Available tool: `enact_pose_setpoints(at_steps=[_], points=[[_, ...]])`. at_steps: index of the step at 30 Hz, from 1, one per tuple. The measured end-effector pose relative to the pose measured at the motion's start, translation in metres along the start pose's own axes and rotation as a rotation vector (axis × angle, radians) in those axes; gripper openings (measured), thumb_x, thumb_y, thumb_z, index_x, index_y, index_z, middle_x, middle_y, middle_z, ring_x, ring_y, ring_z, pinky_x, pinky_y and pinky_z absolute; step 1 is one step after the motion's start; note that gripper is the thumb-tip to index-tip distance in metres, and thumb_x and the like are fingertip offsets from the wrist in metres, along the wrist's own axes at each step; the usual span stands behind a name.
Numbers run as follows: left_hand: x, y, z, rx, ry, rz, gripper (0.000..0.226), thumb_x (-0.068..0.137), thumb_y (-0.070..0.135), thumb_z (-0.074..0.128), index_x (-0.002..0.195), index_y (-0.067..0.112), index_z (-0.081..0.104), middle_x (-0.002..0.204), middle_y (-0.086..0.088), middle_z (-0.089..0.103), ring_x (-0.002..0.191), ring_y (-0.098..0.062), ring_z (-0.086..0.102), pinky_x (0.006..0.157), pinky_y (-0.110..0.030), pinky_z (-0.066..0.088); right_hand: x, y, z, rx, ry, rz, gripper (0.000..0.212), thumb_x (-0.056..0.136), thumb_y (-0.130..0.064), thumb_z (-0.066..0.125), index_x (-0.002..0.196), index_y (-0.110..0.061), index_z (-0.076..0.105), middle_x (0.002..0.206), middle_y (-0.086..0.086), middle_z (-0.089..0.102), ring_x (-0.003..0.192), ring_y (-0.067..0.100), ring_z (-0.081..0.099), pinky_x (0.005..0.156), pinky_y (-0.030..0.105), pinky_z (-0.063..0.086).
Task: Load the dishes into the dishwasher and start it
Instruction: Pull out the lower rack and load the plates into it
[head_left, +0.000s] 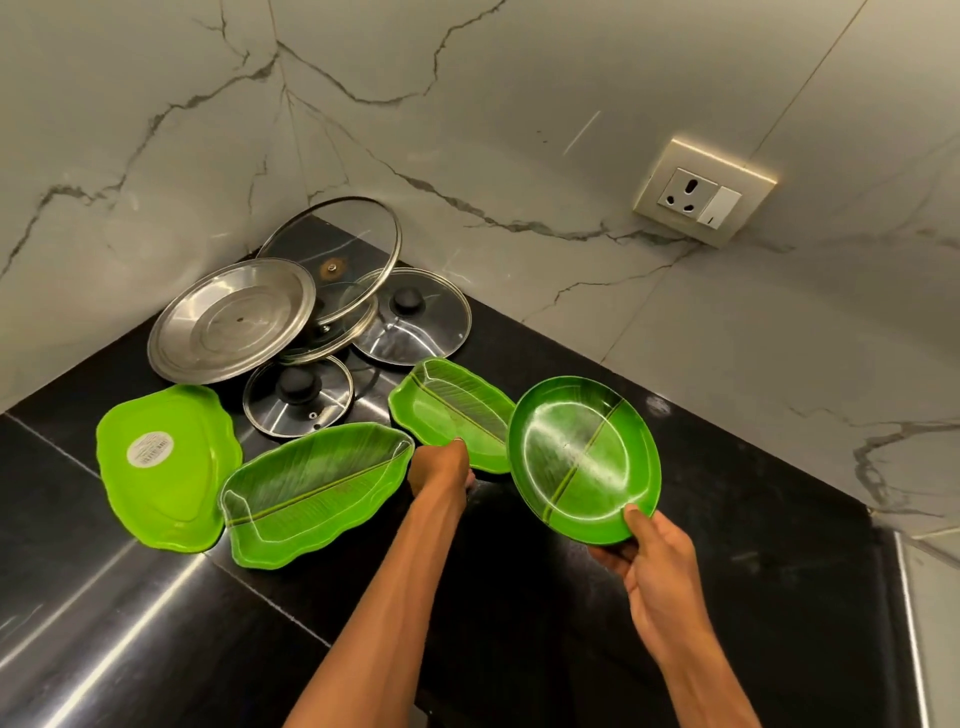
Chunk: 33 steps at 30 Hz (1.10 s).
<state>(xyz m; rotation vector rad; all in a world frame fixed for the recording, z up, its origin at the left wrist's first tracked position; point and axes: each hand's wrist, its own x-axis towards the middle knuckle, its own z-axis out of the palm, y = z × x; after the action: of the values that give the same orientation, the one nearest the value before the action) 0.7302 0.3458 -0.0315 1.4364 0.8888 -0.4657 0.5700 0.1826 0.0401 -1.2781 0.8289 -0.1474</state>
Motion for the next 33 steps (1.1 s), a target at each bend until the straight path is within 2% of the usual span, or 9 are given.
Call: enact_pose_setpoints(at_steps=[3,6,8,11,15,18,22,28,33], points=[[0.009,-0.002,0.004,-0.040,0.002,0.011,0.010,0.087,0.006,0.065,0.097,0.005,0.066,0.096,-0.013,0.066,0.080,-0.027,0.067,0.058,-0.033,0.059,0.002,0.001,-0.005,0.007,0.007,0.021,0.027,0.106,-0.015,0.045,0.122,-0.002,0.063,0.111,0.021,0.072,0.089,0.023,0.071,0.061,0.030,0.059],[0.019,-0.010,0.005,0.036,0.020,0.071,0.006,0.079,0.015,0.061,0.082,0.012,0.065,0.091,-0.010,0.070,0.080,-0.030,0.069,0.070,-0.041,0.062,0.005,-0.002,-0.009,0.024,0.000,0.025,0.026,0.106,-0.015,0.046,0.122,-0.002,0.062,0.109,0.021,0.072,0.086,0.023,0.071,0.059,0.029,0.059],[0.015,-0.013,0.002,0.191,0.081,0.217,0.028,0.072,0.031,0.055,0.084,0.009,0.068,0.091,-0.014,0.073,0.084,-0.036,0.070,0.079,-0.047,0.060,0.006,-0.006,-0.012,0.043,-0.009,0.019,0.026,0.106,-0.014,0.046,0.121,-0.002,0.062,0.105,0.019,0.073,0.085,0.023,0.071,0.059,0.028,0.059],[-0.033,-0.009,-0.020,0.430,0.169,0.475,0.033,0.094,0.029,0.052,0.096,-0.002,0.064,0.098,-0.021,0.067,0.093,-0.039,0.062,0.078,-0.042,0.047,0.005,-0.013,-0.014,0.062,-0.032,-0.005,0.025,0.106,-0.015,0.045,0.118,-0.003,0.063,0.100,0.015,0.075,0.083,0.022,0.071,0.059,0.029,0.059],[-0.105,-0.020,-0.060,0.511,0.173,0.685,0.016,0.102,0.023,0.046,0.093,0.012,0.052,0.080,-0.004,0.056,0.073,-0.027,0.050,0.069,-0.037,0.032,0.001,-0.014,-0.026,0.093,-0.032,-0.007,0.025,0.106,-0.016,0.046,0.117,-0.004,0.064,0.100,0.015,0.075,0.084,0.021,0.072,0.061,0.031,0.059],[-0.138,-0.038,-0.086,0.544,0.144,0.726,0.015,0.103,0.025,0.045,0.094,0.015,0.052,0.071,0.002,0.057,0.064,-0.018,0.051,0.067,-0.040,0.036,-0.007,-0.007,-0.035,0.103,-0.043,0.005,0.024,0.106,-0.016,0.046,0.115,-0.007,0.066,0.104,0.016,0.075,0.089,0.023,0.071,0.062,0.032,0.058],[-0.170,-0.061,-0.104,0.585,0.156,0.723,0.016,0.102,0.028,0.045,0.090,0.019,0.052,0.072,-0.003,0.062,0.070,-0.030,0.057,0.067,-0.043,0.040,-0.022,0.010,-0.048,0.115,-0.072,0.043,0.024,0.106,-0.016,0.045,0.116,-0.008,0.066,0.100,0.013,0.075,0.088,0.022,0.070,0.061,0.032,0.059],[-0.201,-0.089,-0.106,0.624,0.156,0.750,0.017,0.103,0.025,0.045,0.089,0.017,0.050,0.068,0.002,0.057,0.062,-0.014,0.052,0.064,-0.041,0.037,-0.055,0.036,-0.071,0.087,-0.085,0.073,0.026,0.106,-0.014,0.044,0.118,-0.006,0.066,0.104,0.014,0.076,0.087,0.021,0.073,0.061,0.029,0.058],[-0.220,-0.114,-0.112,0.654,0.063,0.781,0.021,0.102,0.028,0.045,0.083,0.019,0.045,0.068,-0.006,0.060,0.067,-0.031,0.058,0.066,-0.048,0.047,-0.100,0.048,-0.106,0.069,0.012,0.012,0.025,0.106,-0.015,0.044,0.115,-0.008,0.066,0.103,0.011,0.076,0.087,0.020,0.074,0.063,0.030,0.059]])
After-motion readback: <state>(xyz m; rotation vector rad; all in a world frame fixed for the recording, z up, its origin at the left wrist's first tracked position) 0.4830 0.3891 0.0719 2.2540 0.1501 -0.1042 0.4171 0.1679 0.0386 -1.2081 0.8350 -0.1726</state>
